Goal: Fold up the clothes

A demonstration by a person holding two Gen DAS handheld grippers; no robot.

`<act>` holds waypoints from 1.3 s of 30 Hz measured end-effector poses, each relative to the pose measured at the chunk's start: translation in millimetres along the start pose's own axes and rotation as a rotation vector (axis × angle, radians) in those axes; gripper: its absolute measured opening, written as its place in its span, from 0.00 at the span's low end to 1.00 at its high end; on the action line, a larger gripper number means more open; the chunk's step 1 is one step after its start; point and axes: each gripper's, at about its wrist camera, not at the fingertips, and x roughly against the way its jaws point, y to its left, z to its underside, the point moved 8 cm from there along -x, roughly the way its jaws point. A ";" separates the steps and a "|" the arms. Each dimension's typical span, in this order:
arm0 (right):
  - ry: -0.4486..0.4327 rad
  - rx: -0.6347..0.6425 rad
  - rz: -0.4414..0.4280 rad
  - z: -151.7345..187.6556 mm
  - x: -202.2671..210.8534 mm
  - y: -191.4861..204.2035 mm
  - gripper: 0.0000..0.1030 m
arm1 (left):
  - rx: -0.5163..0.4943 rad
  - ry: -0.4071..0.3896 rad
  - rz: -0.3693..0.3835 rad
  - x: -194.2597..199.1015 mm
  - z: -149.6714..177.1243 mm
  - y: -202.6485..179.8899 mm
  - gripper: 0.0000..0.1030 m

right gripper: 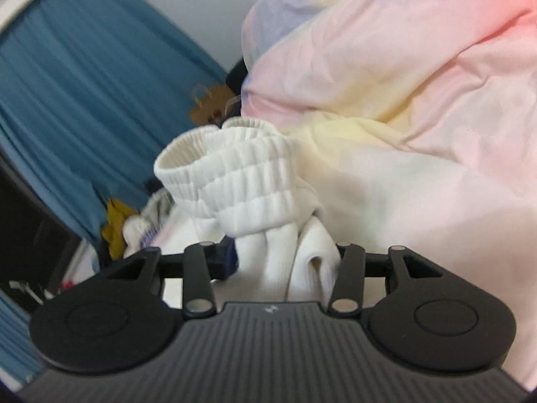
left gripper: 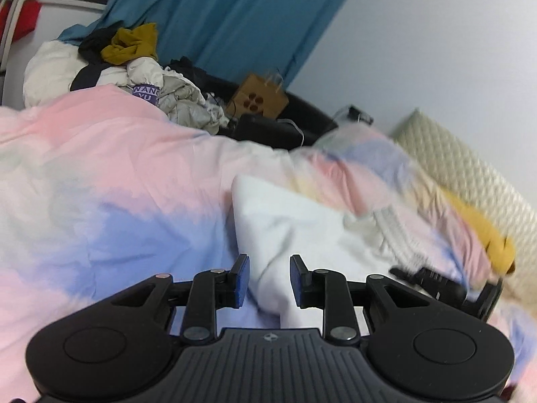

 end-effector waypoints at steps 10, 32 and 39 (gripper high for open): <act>0.045 0.078 0.169 -15.2 66.9 8.3 0.78 | -0.202 0.011 -0.057 72.7 4.4 -68.6 0.66; -0.087 0.615 -0.003 96.7 316.0 193.2 0.84 | -0.299 -0.173 -0.206 307.6 53.2 -97.9 1.00; -0.119 0.688 0.002 141.3 348.3 207.6 0.84 | -0.328 -0.209 -0.255 343.4 73.1 -89.6 1.00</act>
